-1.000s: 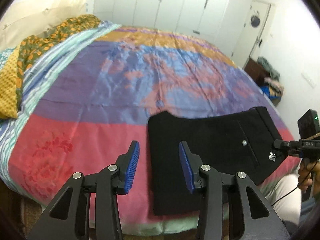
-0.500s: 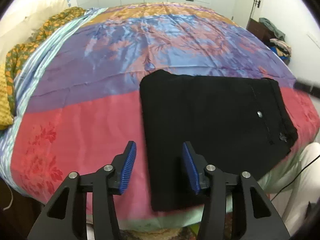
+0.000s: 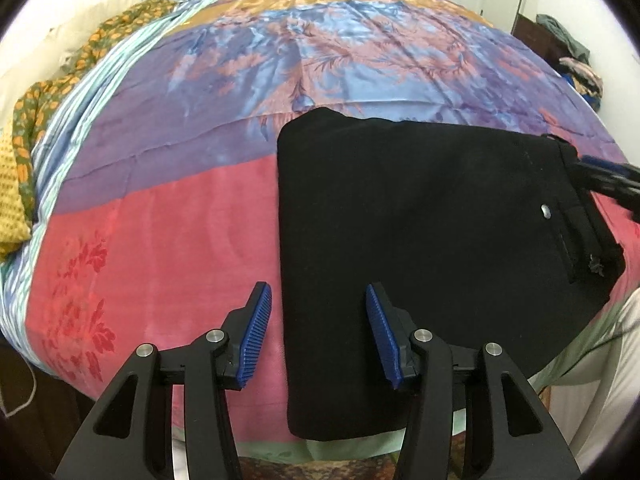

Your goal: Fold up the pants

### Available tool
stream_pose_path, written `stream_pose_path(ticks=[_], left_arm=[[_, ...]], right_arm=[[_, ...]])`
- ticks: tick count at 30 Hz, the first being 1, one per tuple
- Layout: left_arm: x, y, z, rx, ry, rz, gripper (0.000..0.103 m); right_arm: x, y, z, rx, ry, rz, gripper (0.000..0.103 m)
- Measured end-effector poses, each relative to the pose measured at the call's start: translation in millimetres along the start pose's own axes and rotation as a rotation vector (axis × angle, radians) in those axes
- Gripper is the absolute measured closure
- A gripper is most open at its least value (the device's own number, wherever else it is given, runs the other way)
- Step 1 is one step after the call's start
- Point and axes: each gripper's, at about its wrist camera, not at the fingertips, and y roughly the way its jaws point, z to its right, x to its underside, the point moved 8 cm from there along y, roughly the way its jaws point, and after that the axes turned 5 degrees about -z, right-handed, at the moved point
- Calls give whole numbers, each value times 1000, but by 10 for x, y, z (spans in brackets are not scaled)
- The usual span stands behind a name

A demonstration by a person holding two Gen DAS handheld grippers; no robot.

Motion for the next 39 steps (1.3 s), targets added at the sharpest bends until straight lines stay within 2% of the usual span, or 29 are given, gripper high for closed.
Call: stream_pose_path(ticks=[4,6,8,11,12,14,21,39], left_arm=[[11,-4,3,-1,0,0,52],[16,7,17,0,-1,-1,52],[36,25,33,2,-3,-4,49],[75,57,81,4,6,-14,47],[93,68,97,2,13,-18,46],[123,75,115,-7,25,-9,44],[165,113,110,15,-1,-7,40],[212,208,99,-8,2,-19,28]], right_arm=[[181,-489,-229,-12,-54,64,55],[369,-586,-357,-25,-85,71,55],[552,-545,-494,-26,-117,60,55],[1012,-90,-482,5,-109,-78,55],[1084,-30,-479,-5,-86,-74,55],[1079,-39,-491,0,-67,-37,55],[1049,-5,-395,-65,23,-32,55],[1057,44,-423,-55,12,-50,54]])
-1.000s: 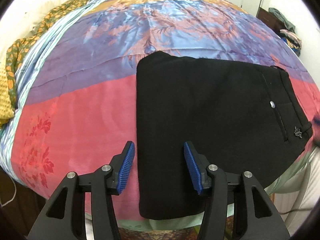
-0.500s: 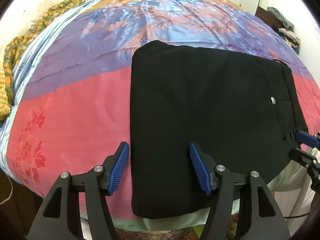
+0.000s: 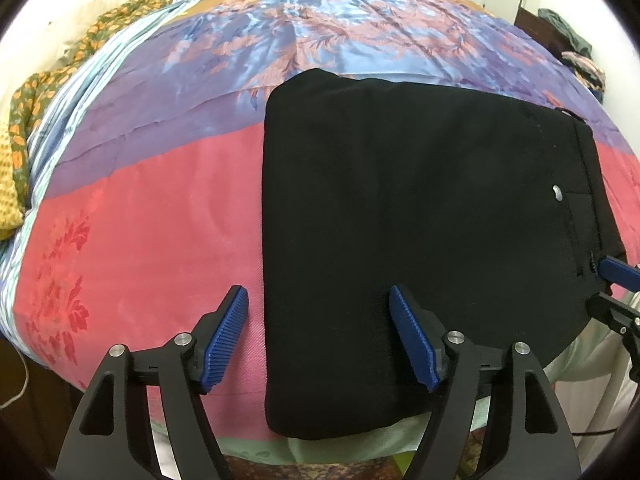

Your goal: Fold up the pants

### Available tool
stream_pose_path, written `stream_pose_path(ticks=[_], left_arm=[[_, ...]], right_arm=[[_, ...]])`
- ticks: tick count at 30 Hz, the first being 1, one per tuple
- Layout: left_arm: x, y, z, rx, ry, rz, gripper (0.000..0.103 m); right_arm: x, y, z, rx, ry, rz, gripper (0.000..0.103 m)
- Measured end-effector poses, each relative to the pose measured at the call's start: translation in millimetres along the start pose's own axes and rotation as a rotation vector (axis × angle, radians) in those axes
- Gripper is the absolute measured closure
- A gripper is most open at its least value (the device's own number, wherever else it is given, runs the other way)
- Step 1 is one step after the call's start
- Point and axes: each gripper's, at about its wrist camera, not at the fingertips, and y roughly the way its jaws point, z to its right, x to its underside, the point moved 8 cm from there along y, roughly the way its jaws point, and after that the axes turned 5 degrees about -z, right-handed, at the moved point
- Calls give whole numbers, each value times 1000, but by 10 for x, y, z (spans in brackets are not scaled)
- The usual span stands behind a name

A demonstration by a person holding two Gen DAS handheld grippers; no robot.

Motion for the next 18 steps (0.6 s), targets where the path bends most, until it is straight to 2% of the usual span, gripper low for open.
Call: stream_pose_path(ticks=[18], left_arm=[[2,60,-23,-15,2,-19,21]], right_arm=[[2,17,-29,8,-13,-11,52]])
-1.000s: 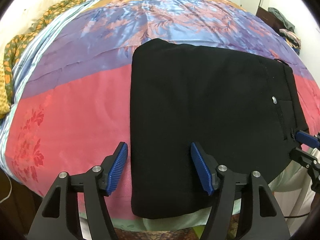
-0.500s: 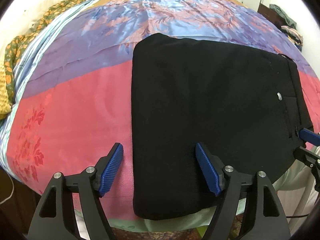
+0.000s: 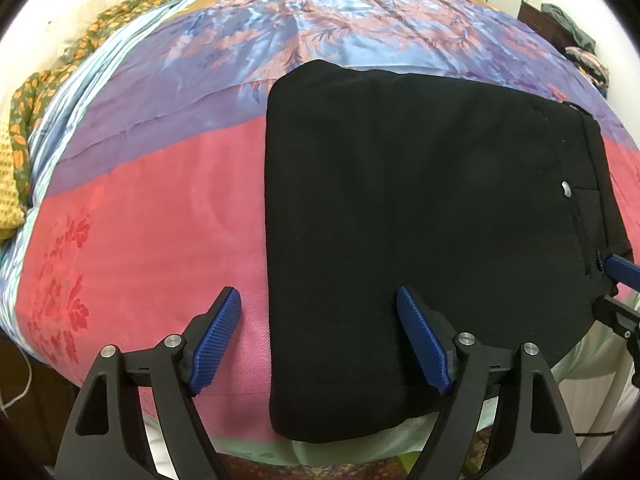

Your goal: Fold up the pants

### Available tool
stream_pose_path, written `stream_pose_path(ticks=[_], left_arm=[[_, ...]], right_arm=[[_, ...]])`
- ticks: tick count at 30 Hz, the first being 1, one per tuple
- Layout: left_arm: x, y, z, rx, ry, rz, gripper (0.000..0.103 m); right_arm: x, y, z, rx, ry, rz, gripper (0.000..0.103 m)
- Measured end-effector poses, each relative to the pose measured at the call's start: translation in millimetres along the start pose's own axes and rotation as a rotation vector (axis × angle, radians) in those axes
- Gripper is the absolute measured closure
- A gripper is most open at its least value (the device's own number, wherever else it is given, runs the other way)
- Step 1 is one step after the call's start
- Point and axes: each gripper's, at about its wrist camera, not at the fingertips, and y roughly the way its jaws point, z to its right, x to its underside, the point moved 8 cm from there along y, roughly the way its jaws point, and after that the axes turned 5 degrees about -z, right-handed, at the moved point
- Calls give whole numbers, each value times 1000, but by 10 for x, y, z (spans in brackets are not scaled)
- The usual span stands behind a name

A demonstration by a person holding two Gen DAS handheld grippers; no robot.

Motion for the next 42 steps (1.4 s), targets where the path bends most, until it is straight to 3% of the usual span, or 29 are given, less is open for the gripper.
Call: stream_pose_path(ticks=[12,42], left_arm=[[11,5,-2,5,-3,-5,20],[8,9,13,8,-7,-12,19]], right_arm=[[11,58,-119,33,-74,-9,34],[15,46,-106,6,-52,-5,33]])
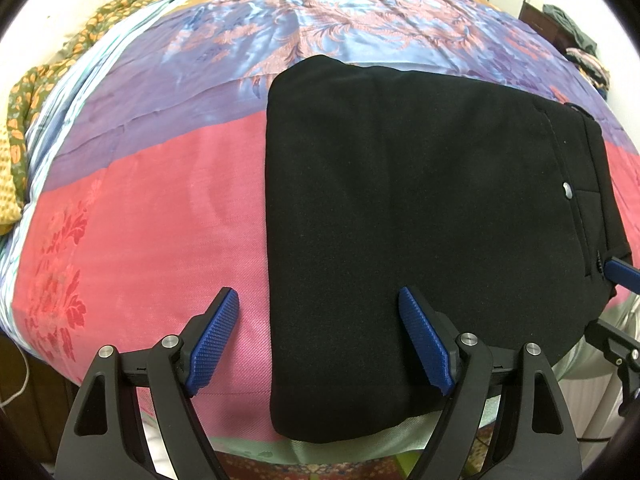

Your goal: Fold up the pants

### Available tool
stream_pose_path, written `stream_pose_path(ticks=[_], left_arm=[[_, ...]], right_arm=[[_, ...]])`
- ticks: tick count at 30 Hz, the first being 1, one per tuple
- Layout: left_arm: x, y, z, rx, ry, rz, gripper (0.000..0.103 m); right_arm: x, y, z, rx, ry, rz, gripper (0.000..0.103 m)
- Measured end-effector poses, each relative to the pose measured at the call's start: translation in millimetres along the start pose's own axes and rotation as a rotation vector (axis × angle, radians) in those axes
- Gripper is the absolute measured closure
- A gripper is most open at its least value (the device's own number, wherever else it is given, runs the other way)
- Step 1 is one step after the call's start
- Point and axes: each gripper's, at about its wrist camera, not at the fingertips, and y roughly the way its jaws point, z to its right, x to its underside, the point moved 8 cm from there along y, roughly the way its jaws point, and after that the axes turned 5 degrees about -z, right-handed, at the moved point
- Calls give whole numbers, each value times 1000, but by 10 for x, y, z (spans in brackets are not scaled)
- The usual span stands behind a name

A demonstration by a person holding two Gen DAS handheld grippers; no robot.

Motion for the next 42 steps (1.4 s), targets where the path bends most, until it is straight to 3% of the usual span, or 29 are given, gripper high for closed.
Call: stream_pose_path(ticks=[42], left_arm=[[9,13,-23,15,-10,-11,18]], right_arm=[[3,5,-26,2,-4,-1,30]])
